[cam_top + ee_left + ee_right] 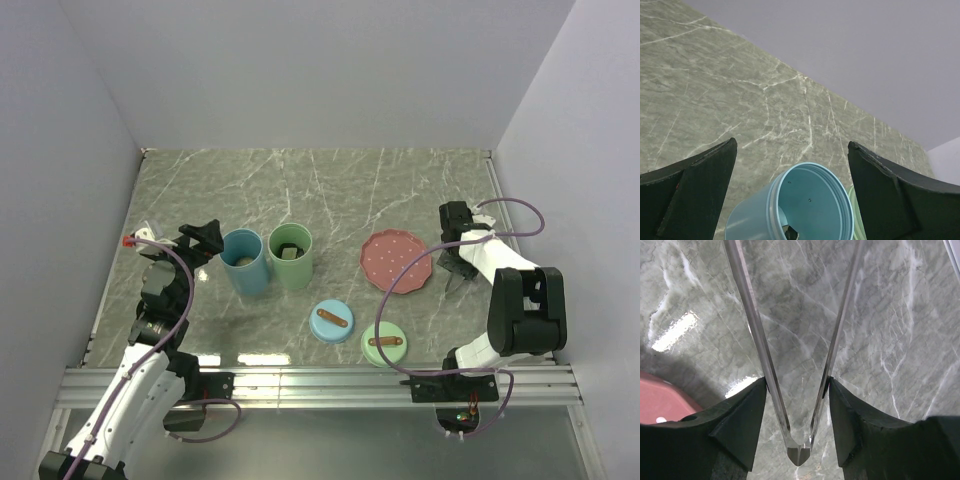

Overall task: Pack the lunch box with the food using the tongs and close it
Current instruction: Put down the clamp

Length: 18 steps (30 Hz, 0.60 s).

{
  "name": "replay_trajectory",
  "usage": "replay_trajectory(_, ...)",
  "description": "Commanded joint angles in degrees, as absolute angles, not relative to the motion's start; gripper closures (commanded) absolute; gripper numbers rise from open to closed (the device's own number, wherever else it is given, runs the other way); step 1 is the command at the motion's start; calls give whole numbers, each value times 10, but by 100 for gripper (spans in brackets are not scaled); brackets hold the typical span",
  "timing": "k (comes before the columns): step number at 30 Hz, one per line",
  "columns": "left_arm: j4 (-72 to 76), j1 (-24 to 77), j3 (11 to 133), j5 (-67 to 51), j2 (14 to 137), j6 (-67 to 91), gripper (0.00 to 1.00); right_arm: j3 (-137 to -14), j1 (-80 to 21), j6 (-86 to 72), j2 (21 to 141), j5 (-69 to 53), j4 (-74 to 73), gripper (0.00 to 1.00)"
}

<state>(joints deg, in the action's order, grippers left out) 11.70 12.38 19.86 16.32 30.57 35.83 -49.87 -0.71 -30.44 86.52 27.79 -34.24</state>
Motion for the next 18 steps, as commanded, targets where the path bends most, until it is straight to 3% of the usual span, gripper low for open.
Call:
replay_trajectory(1, 133, 120, 195, 156, 300, 363, 0, -513, -7, -310, 865, 293, -345, 40)
replay_trajectory(18, 133, 120, 194, 157, 297, 363, 1, -512, -10, -315, 856, 299, -345, 34)
